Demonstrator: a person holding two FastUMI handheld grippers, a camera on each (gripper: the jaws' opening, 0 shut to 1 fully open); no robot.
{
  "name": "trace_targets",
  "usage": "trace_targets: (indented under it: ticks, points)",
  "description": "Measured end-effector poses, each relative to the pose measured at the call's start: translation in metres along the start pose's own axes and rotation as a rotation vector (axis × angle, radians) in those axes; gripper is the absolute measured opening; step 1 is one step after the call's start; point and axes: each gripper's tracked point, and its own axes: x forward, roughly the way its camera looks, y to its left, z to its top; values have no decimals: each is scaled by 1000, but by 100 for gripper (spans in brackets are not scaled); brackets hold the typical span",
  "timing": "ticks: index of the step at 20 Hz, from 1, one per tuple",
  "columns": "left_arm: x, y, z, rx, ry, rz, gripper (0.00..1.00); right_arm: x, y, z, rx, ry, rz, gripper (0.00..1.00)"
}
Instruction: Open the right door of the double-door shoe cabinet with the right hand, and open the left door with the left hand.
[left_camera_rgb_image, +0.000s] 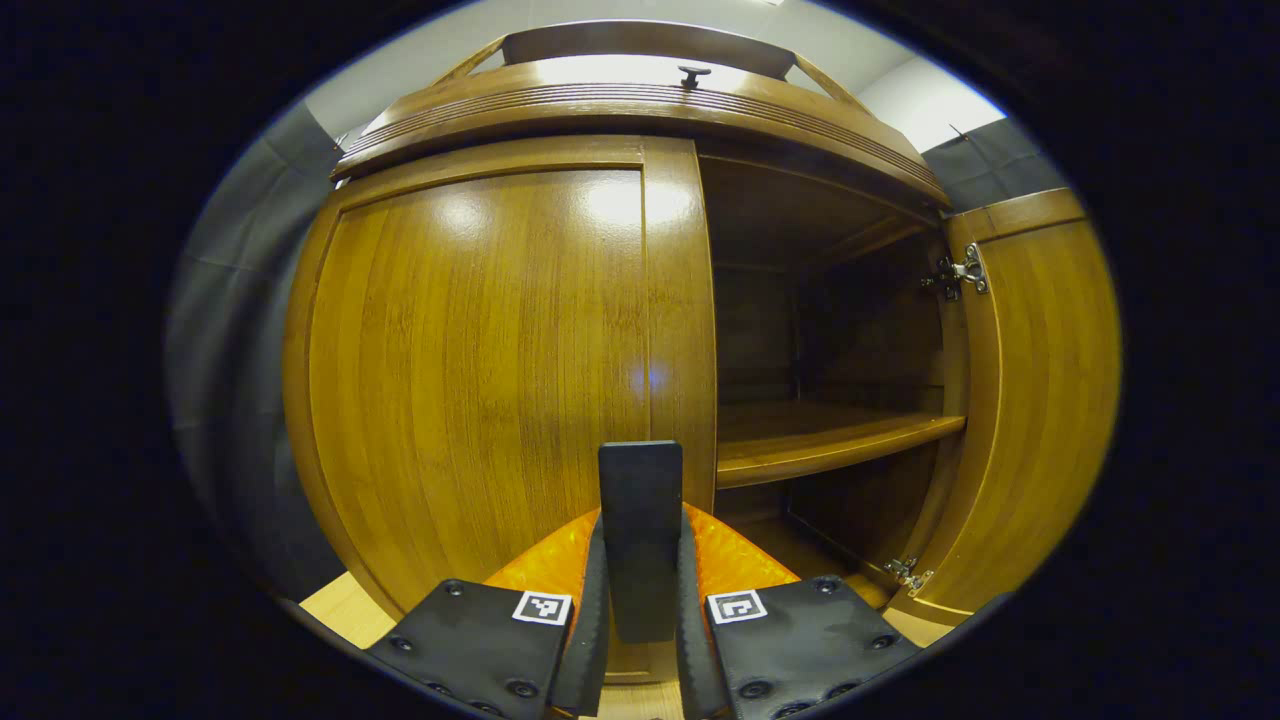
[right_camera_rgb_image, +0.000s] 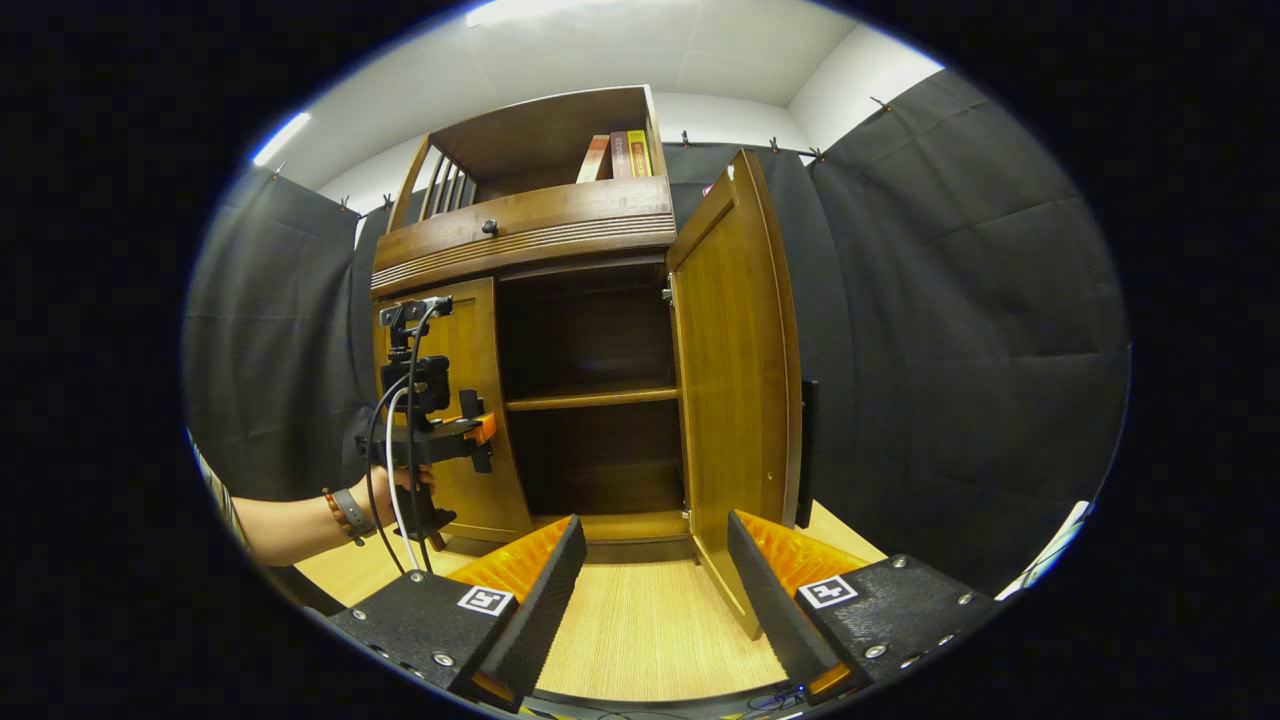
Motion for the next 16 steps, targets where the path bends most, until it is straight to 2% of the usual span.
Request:
trace_targets:
  ticks: [7,8,10,11,12,13,15,16]
  points:
    - [-51,7,2,-20,58,-3,35,-8,7,4,-5,-16,14,88]
    - [-62,8,3,-19,62,-3,35,-8,9,3,-5,-14,20,99]
    - [-87,17,5,-8,61,-5,34,-5,15,-1,-3,-3,35,99]
    - [-98,19,5,1,64,-12,33,-5,18,-1,-3,0,44,88]
    - [-109,23,5,2,67,-19,32,-6,21,-1,-6,1,52,88]
    - [-120,27,6,0,70,-22,32,-5,24,-1,-11,1,59,99]
    - [-142,39,8,-6,69,-14,35,-2,28,-3,-19,4,65,99]
    - [-153,48,9,-16,65,3,35,1,31,-3,-18,8,69,88]
